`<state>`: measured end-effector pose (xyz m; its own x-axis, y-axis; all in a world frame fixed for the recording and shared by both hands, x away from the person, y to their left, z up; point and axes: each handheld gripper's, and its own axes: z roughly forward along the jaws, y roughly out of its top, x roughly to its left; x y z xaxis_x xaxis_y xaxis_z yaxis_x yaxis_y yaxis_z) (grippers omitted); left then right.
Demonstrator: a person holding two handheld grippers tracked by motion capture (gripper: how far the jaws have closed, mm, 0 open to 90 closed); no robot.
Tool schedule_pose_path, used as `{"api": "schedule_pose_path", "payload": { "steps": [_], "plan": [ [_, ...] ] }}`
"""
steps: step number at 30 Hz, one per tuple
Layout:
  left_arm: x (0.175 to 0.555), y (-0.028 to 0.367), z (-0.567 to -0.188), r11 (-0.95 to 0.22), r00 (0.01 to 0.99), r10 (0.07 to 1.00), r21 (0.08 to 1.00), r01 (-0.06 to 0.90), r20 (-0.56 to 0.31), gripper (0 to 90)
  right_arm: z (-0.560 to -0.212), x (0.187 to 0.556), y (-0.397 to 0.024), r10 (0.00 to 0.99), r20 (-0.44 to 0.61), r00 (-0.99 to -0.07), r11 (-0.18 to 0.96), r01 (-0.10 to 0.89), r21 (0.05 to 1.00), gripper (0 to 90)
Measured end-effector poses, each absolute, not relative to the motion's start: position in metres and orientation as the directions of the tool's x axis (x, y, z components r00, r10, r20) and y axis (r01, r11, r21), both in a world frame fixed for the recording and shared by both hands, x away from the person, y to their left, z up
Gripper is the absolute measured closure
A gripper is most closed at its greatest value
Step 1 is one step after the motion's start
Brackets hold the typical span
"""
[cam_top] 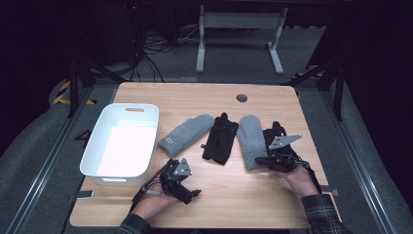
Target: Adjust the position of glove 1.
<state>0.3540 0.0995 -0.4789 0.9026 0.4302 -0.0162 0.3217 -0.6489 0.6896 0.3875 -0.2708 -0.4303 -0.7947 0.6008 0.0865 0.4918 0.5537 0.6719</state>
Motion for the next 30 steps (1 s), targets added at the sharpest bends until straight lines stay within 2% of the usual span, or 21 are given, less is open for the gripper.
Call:
{"api": "schedule_pose_path", "payload": {
  "steps": [5, 8, 13, 19, 30],
  "plan": [
    [0.354, 0.100, -0.479, -0.649, 0.903, 0.430, 0.690, 0.321, -0.015, 0.2, -0.433, 0.378, -0.261, 0.571, 0.061, -0.819, 0.606, 0.470, 0.641, 90.0],
    [0.354, 0.100, -0.479, -0.649, 0.903, 0.430, 0.690, 0.320, -0.015, 0.2, -0.427, 0.377, -0.263, 0.576, 0.058, -0.816, 0.580, 0.457, 0.674, 90.0],
    [0.354, 0.100, -0.479, -0.649, 0.903, 0.430, 0.690, 0.321, -0.015, 0.2, -0.417, 0.387, -0.276, 0.623, 0.038, -0.781, 0.527, 0.456, 0.717, 90.0],
    [0.354, 0.100, -0.479, -0.649, 0.903, 0.430, 0.690, 0.321, -0.015, 0.2, -0.427, 0.407, -0.288, 0.681, 0.041, -0.731, 0.511, 0.515, 0.688, 90.0],
    [0.354, 0.100, -0.479, -0.649, 0.903, 0.430, 0.690, 0.321, -0.015, 0.3, -0.434, 0.404, -0.279, 0.645, 0.061, -0.762, 0.542, 0.511, 0.667, 90.0]
  ]
}}
